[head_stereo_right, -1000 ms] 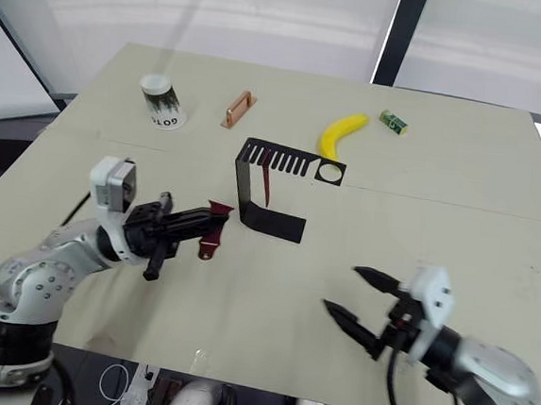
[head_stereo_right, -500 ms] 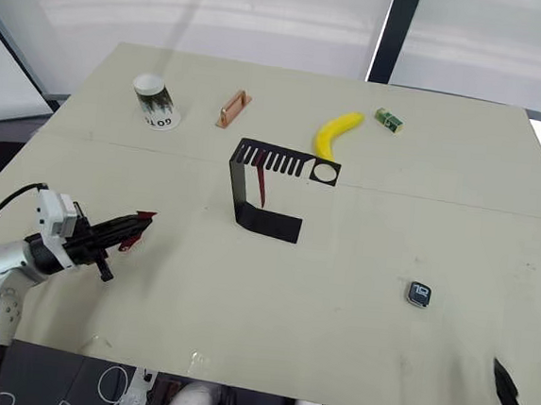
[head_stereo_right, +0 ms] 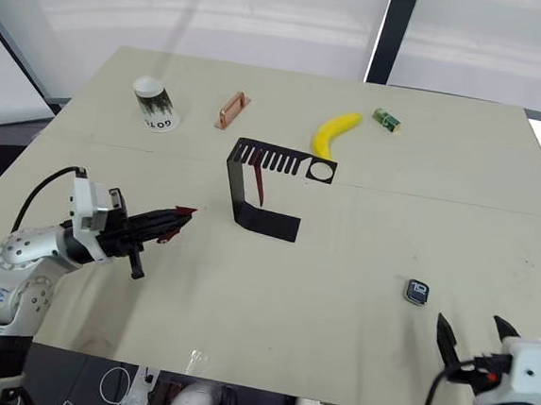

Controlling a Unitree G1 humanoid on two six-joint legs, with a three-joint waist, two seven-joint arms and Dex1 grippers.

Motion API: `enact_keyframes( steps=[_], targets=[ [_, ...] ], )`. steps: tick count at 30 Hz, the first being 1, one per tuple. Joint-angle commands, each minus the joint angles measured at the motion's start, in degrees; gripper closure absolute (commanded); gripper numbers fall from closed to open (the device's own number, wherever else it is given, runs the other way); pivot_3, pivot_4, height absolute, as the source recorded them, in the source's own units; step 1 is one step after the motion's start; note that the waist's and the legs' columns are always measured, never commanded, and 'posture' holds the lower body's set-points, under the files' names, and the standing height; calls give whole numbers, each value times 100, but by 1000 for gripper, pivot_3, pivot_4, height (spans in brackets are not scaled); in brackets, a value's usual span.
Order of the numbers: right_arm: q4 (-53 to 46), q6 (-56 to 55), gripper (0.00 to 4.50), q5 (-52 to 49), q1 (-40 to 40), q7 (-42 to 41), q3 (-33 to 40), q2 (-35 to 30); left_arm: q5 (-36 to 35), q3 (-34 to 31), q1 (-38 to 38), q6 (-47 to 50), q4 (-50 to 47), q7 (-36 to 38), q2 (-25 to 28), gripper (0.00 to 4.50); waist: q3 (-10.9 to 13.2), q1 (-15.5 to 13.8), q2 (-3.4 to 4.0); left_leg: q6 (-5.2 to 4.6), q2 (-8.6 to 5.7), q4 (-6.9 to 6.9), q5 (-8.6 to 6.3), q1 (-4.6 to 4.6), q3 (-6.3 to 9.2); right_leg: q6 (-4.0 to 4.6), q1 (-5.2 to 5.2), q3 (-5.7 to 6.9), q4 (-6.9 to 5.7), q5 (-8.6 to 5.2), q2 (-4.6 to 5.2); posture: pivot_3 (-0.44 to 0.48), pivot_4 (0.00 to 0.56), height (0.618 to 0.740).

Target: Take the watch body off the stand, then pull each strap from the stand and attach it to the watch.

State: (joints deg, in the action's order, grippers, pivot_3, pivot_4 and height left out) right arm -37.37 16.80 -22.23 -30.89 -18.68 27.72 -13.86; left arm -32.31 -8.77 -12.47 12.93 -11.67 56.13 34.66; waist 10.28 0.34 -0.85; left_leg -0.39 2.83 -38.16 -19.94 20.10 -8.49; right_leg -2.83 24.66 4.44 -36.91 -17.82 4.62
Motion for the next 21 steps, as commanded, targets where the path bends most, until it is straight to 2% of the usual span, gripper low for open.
enact_keyframes(
  steps=[1, 6, 9, 14, 21],
  targets=[
    [-582, 653, 53, 280, 320, 856, -538, 248, -233, 322, -152, 185, -529, 53, -140, 4500, -1, 5, 2, -1, -1, -2, 1, 1, 0, 0, 0, -1, -2, 0, 0, 0, 150, 725],
    [-544, 1207, 53, 960, 783, 1662, -1394, 642, -383, 775, -257, 542, -995, -25, -380, 4500, -2, 0, 1, -1, -2, -3, 3, 4, 0, -1, 2, -1, -3, 0, -8, 0, 150, 725],
    [-451, 1465, 53, 1299, 1030, 2186, -1618, 931, -412, 872, -238, 651, -1116, 13, -391, 4500, -2, 18, 1, -3, -2, -7, 8, 5, -1, -1, 2, -2, -4, 0, -10, 0, 150, 725],
    [-325, 1655, 53, 1616, 1329, 2520, -1695, 1125, -395, 885, -294, 713, -1117, -46, -413, 4500, -2, 61, 1, -1, -2, -8, 14, 5, 0, -1, 1, -4, -4, 0, -12, 0, 150, 725],
    [46, 1840, 53, 1385, 1812, 2629, -1217, 1323, -379, 925, -341, 756, -1122, -57, -447, 4500, -3, 132, 0, -2, -2, -8, 17, 4, 0, -1, 1, -5, -7, 0, -15, 0, 150, 725]
  ],
)
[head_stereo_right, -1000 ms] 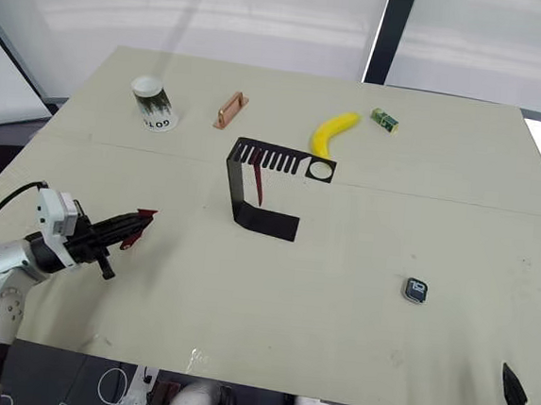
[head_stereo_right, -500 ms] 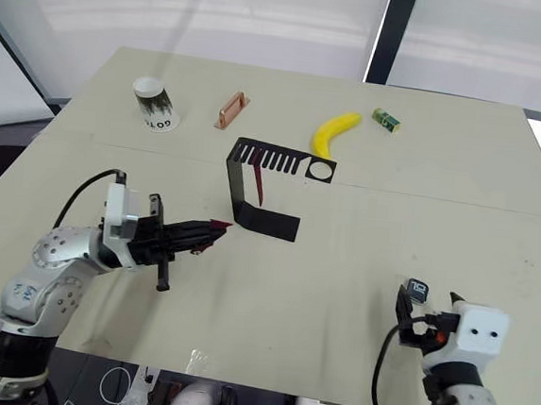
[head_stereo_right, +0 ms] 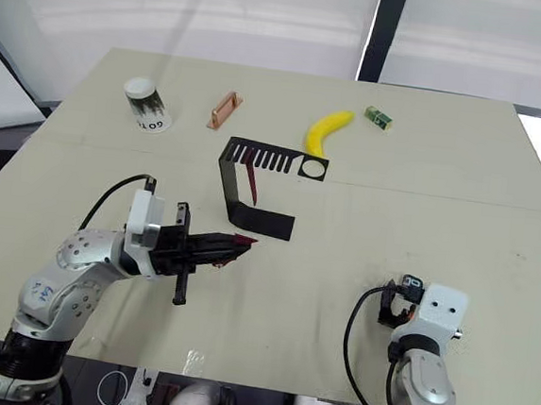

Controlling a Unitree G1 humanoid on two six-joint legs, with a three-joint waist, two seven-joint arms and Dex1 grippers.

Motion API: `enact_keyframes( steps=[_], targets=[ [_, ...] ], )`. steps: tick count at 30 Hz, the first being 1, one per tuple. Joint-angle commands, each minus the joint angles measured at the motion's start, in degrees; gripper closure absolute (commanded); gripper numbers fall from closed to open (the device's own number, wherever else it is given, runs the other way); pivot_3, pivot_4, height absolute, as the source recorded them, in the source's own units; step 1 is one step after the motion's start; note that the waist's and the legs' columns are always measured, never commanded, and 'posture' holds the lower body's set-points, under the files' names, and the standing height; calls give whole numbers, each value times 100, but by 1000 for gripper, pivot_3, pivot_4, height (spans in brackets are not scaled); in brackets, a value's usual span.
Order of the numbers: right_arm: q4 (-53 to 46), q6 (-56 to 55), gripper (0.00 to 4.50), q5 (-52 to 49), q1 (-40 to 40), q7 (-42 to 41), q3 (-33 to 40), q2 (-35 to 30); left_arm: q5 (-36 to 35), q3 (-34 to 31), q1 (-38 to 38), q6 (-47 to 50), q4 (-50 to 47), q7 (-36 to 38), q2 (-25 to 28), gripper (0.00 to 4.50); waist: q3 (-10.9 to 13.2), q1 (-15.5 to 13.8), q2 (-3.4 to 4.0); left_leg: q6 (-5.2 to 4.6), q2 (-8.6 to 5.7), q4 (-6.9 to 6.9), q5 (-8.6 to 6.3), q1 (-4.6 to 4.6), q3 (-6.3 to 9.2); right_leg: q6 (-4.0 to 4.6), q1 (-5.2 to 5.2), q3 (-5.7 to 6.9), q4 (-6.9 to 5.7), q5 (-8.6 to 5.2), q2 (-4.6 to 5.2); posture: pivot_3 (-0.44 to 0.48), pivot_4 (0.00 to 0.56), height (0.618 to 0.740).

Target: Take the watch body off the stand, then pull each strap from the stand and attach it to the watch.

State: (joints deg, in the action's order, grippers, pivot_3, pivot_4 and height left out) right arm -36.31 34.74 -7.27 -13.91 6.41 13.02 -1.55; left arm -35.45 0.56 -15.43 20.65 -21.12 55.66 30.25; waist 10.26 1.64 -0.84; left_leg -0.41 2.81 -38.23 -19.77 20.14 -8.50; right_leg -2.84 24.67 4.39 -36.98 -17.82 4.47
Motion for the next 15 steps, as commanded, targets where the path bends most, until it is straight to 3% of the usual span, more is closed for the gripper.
enact_keyframes(
  steps=[1, 15],
  targets=[
    [-92, 97, 53, -118, 145, 126, 242, 112, -69, -13, -47, -6, -181, -13, -6, 4500, 0, 3, 0, 1, 1, 0, 0, 0, 0, 0, 0, 0, -1, 0, -2, 0, 150, 725],
    [-201, 596, 53, -291, 253, -11, 91, 55, -67, 11, -17, 44, -233, -138, -72, 4500, -1, 13, -2, 1, 2, 0, 2, -1, 0, 0, 0, -3, -3, 0, -3, 0, 150, 725]
  ],
)
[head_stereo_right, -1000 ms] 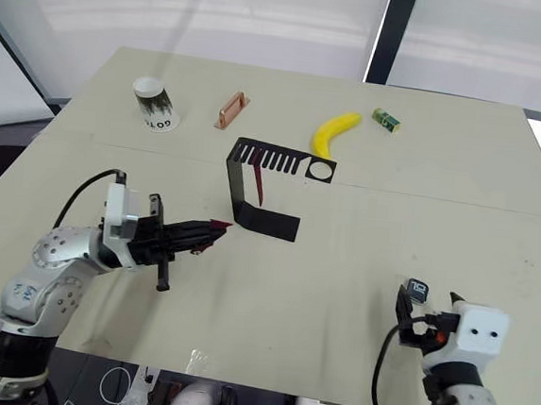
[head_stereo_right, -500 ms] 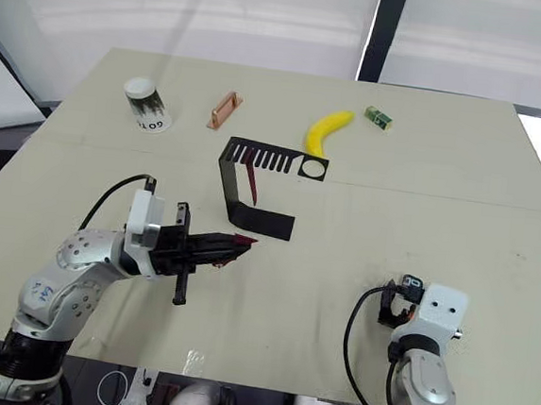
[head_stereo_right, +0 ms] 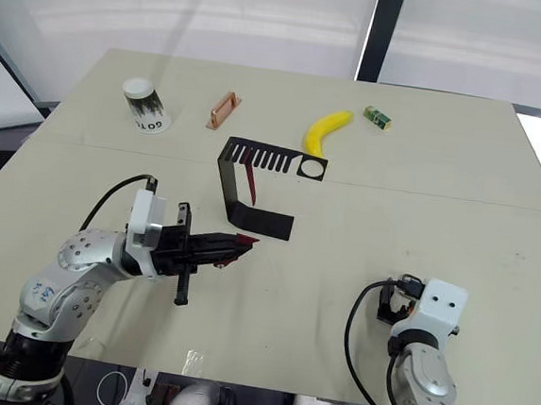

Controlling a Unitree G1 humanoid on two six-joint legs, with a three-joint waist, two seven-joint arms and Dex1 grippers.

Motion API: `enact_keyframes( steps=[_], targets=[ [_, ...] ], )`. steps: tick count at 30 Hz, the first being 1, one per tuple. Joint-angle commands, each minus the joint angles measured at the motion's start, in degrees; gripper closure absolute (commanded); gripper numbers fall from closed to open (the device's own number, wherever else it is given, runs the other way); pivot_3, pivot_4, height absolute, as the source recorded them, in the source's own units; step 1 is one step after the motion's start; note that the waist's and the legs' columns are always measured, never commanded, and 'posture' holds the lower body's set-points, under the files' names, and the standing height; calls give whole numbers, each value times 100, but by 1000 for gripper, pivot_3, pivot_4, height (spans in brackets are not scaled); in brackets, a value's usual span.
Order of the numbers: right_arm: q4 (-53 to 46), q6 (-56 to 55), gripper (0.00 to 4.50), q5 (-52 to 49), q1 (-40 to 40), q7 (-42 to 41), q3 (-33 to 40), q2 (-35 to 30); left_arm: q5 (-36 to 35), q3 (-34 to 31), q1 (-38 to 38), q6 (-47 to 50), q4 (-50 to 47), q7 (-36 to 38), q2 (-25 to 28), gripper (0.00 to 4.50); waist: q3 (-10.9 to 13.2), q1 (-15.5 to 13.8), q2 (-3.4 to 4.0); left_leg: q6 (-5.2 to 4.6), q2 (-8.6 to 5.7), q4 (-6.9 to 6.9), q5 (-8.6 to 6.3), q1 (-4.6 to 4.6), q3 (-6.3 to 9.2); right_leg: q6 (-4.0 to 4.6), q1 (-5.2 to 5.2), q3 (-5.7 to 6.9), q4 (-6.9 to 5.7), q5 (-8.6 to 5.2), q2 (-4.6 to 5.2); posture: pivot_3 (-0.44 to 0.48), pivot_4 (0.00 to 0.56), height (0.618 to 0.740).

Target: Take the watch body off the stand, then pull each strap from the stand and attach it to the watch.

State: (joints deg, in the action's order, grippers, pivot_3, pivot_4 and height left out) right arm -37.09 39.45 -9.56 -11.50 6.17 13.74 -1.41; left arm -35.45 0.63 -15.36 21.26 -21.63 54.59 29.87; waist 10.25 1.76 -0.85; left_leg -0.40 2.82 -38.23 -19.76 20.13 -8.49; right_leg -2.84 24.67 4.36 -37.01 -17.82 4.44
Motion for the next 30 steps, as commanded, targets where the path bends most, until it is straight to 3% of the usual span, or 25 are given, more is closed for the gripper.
enact_keyframes(
  steps=[1, 11, 14, 18, 19, 30],
  targets=[
    [-107, 134, 53, -65, 18, -1, 14, 38, -66, 4, -28, -14, -181, -39, -38, 4500, -1, 3, -1, 0, 0, 0, 0, 0, 0, 0, 0, 0, 0, 0, 0, 0, 150, 725],
    [110, 103, 53, -50, 77, -145, -32, -45, -61, 5, -36, 26, -173, -49, -53, 4500, -3, 6, -6, 1, 0, 0, 1, 0, 0, 0, -1, -1, 0, 0, 0, 0, 150, 725],
    [216, 37, 748, -89, 121, -198, 1, -52, -64, 6, -35, 48, -175, -39, -52, 4500, -4, 10, -7, 1, 0, 0, 1, -1, 0, 0, -1, -1, 0, 0, 0, 0, 150, 725],
    [304, -54, 2675, -118, 91, -312, -18, -97, -61, 9, -55, 65, -154, -20, -48, 4500, -6, -6, -10, 1, -1, 0, 1, 0, 0, 0, -1, -1, 0, 0, 0, 0, 150, 725],
    [312, -69, 2934, -134, 71, -347, -28, -105, -60, 7, -57, 67, -150, -18, -48, 4500, -6, -6, -11, 1, -1, 0, 1, 0, 0, 0, -1, -1, 2, 0, 0, 0, 150, 725],
    [374, 31, 2928, -507, 130, -514, 133, -144, -20, 10, -112, 42, -66, 10, -51, 4500, -8, 1, -14, 1, 0, 0, 1, -1, 0, 0, -2, -1, 1, 0, 0, 0, 150, 725]
  ],
)
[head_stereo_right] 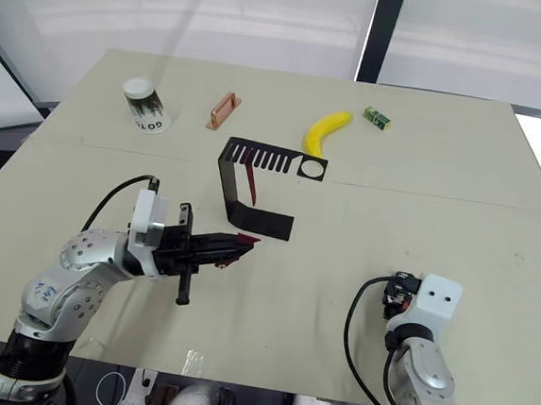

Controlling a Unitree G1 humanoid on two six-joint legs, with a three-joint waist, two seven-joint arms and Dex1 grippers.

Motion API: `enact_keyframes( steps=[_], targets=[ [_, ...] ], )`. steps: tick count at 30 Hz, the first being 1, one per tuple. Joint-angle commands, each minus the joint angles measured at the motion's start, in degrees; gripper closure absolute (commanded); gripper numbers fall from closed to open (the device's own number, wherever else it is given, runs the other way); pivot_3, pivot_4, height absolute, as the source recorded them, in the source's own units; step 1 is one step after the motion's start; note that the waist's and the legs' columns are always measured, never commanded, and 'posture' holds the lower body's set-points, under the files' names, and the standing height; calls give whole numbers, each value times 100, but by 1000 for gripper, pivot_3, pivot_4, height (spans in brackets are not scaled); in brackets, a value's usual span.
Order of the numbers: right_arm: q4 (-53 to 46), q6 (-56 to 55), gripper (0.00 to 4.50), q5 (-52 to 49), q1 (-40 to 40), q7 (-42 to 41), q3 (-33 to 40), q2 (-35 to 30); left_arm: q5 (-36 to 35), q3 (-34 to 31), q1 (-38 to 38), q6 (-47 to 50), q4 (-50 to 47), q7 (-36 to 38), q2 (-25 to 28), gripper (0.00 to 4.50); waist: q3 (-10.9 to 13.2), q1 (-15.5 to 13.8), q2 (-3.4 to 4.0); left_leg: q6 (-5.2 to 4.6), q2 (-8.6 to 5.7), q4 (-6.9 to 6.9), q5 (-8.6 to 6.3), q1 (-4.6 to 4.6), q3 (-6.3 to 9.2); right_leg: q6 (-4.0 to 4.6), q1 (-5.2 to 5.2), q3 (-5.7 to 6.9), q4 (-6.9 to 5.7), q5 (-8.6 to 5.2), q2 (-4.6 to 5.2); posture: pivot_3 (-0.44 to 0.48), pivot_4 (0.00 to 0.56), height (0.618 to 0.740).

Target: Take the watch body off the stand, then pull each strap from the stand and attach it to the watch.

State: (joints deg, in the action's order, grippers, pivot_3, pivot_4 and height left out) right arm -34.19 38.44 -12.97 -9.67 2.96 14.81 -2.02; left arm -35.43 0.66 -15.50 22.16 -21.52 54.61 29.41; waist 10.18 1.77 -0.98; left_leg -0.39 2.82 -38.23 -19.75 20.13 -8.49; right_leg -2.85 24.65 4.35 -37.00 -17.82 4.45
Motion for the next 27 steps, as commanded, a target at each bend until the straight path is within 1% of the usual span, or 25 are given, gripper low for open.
enact_keyframes(
  steps=[1, 6, 10, 12, 14, 19, 23, 24, 25, 26, 27],
  targets=[
    [68, 135, 2928, -234, -41, -268, 23, -115, -14, 6, -93, -55, -76, 11, -2, 4500, -1, 1, -1, 0, 0, 0, 0, 0, 0, 0, 0, 0, 0, 0, 0, 0, 150, 725],
    [-352, 428, 2928, -1060, 77, -1003, 76, -519, 16, -43, -96, -106, -71, 54, 55, 4500, 0, 15, -1, -1, 1, 0, 0, -1, 0, 0, -1, -1, 0, 0, -1, 0, 150, 725],
    [-534, 923, 2928, -1872, 141, -1653, 363, -1219, 46, -122, -130, -184, 62, 179, 166, 4500, 3, -12, 4, -3, 0, 1, 2, 0, 1, 0, 1, 0, 0, 0, -1, 0, 150, 725],
    [-398, 1088, 2928, -1879, 111, -1727, 405, -1564, 66, -110, -142, -231, 127, 229, 198, 4500, 2, -21, 3, -8, -2, 1, 1, 1, 1, -1, 0, 1, 3, 1, 1, 0, 150, 725],
    [-226, 1126, 2928, -1859, 73, -1773, 377, -1774, 79, -82, -168, -268, 170, 247, 199, 4500, 3, -24, 3, -9, -2, 1, 0, 2, 2, -1, 0, 2, 6, 1, 1, 0, 150, 725],
    [-1, 806, 2928, -1673, -110, -1992, 28, -1995, 96, -39, -181, -287, 163, 225, 155, 4500, 2, -25, 2, -9, -1, 1, 0, 4, 3, -1, 0, 5, 9, 1, 0, 0, 150, 725],
    [249, 459, 2928, -1577, -243, -2177, -27, -2109, 87, -19, -154, -286, 146, 234, 145, 4500, 0, -15, -1, -8, 0, 1, 0, 1, 1, -2, -4, 4, 9, 1, -1, 0, 150, 725],
    [281, 378, 1902, -1561, -269, -2259, -32, -2164, 84, -22, -155, -287, 153, 242, 147, 4500, 0, -16, -1, -8, -1, 1, 0, 0, 1, -2, -4, 3, 9, 1, 0, 0, 150, 725],
    [304, 298, 1547, -1539, -294, -2336, -21, -2228, 83, -24, -159, -288, 158, 248, 149, 4500, 0, -19, -2, -8, -1, 1, 1, 0, 1, -2, -5, 3, 9, 1, 0, 0, 150, 725],
    [316, 240, 1058, -1539, -312, -2401, -13, -2279, 81, -28, -164, -289, 164, 254, 152, 4500, 0, -20, -2, -8, -1, 1, 1, -1, 1, -3, -6, 3, 9, 1, 0, 0, 150, 725],
    [326, 167, 779, -1526, -329, -2462, 7, -2334, 79, -31, -173, -287, 173, 257, 152, 4500, -1, -24, -2, -8, -1, 1, 1, 0, 1, -3, -6, 3, 10, 1, 0, 0, 150, 725]
  ],
)
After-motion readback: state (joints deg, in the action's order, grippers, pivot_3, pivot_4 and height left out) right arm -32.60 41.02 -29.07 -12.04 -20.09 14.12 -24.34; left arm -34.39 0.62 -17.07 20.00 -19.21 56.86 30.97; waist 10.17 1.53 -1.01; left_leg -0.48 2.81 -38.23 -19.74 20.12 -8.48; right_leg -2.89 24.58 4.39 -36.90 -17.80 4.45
